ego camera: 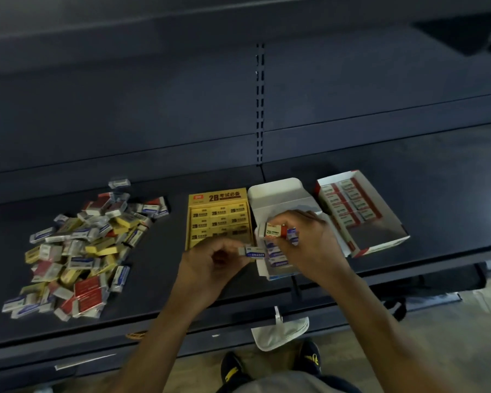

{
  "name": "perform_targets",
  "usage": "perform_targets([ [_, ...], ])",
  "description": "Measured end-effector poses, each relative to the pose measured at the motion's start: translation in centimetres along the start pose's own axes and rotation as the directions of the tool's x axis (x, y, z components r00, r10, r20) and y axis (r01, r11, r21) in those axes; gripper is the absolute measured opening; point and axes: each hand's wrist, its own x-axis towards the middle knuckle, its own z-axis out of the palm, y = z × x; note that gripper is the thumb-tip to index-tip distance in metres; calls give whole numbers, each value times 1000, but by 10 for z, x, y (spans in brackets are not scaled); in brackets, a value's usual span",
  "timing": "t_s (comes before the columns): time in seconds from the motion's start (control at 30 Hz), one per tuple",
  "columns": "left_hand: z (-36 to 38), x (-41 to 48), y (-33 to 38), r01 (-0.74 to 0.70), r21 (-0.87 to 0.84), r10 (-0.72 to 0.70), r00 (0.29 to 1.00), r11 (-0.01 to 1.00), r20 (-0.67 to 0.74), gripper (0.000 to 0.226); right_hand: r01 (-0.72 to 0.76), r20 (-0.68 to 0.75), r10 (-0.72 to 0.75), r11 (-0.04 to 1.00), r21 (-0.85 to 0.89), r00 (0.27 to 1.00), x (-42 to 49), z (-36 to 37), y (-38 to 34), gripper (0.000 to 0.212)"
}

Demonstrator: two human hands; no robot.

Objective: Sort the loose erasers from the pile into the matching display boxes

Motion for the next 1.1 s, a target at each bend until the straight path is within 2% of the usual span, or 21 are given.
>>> perform_targets([
  [0.27,37,6,22,-92,131,82,994,987,77,18,-75,-74,74,997,-11,994,-14,-30,39,15],
  [0.5,73,13,40,-236,344,211,972,909,108,20,-90,-76,87,995,-39,993,-21,-53,66,16],
  [0.63,92,16,48,-213,381,178,976,900,125,17,-106,-54,105,994,-22,993,-24,-64,81,17],
  [0.93,107,23,59,-115,362,49,981,925,186,18,-93,10,97,976,-199,995,-16,-83,116,22],
  [1.1,107,29,60,-76,345,-25,960,936,279,23,-72,80,91,975,-209,993,-10,-86,120,25],
])
